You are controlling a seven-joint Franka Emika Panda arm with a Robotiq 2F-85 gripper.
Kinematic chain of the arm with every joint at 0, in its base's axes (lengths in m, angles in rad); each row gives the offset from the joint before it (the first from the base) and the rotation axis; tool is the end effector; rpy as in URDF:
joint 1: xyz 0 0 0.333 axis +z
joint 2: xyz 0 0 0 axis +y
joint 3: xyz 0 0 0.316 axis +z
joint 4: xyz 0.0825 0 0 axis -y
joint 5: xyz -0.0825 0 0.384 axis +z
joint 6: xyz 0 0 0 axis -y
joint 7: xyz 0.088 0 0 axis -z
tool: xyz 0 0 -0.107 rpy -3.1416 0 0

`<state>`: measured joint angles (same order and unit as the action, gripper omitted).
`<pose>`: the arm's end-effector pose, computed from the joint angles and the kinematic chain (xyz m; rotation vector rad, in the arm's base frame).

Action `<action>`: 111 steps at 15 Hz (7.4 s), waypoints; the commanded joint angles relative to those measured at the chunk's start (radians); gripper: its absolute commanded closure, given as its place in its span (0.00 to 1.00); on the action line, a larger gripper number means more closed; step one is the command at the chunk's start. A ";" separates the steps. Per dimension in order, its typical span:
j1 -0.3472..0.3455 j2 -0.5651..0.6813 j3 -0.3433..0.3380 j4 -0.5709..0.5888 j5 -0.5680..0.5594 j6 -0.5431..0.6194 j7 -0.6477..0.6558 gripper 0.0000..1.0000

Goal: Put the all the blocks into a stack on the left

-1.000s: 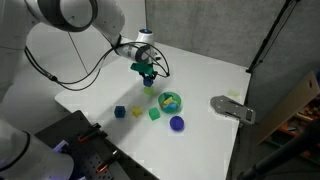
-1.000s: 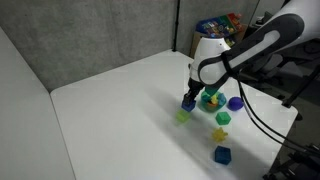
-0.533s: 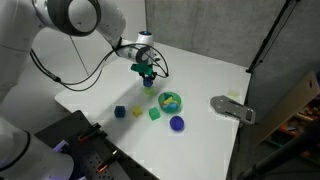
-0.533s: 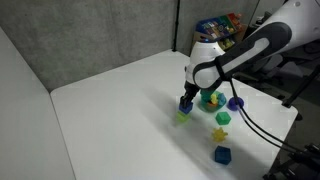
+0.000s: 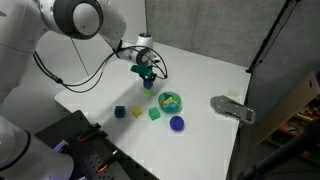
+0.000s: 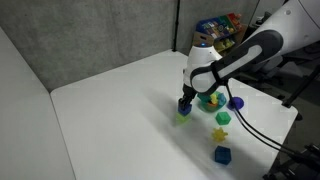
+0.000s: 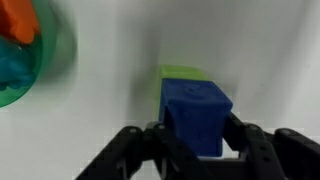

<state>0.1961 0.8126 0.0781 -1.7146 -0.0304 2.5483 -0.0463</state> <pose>0.6418 0.1766 0.1204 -3.0602 -0.4947 -0.0298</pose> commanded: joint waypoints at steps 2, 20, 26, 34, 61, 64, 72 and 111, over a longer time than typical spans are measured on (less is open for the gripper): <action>0.010 0.028 -0.011 0.050 -0.017 -0.032 0.040 0.76; -0.042 -0.088 0.012 -0.020 0.018 -0.109 0.028 0.00; -0.082 -0.219 -0.002 -0.112 0.023 -0.242 0.027 0.00; -0.112 -0.351 -0.046 -0.324 0.002 -0.286 0.065 0.00; -0.098 -0.135 -0.175 -0.515 0.040 0.337 0.278 0.00; -0.086 -0.122 -0.181 -0.512 0.052 0.363 0.280 0.00; -0.076 -0.114 -0.180 -0.509 0.058 0.360 0.268 0.67; 0.009 -0.198 -0.042 -0.110 -0.126 -0.040 0.058 0.73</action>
<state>0.1832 0.5686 0.0570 -1.8952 -0.1238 2.5418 -0.0259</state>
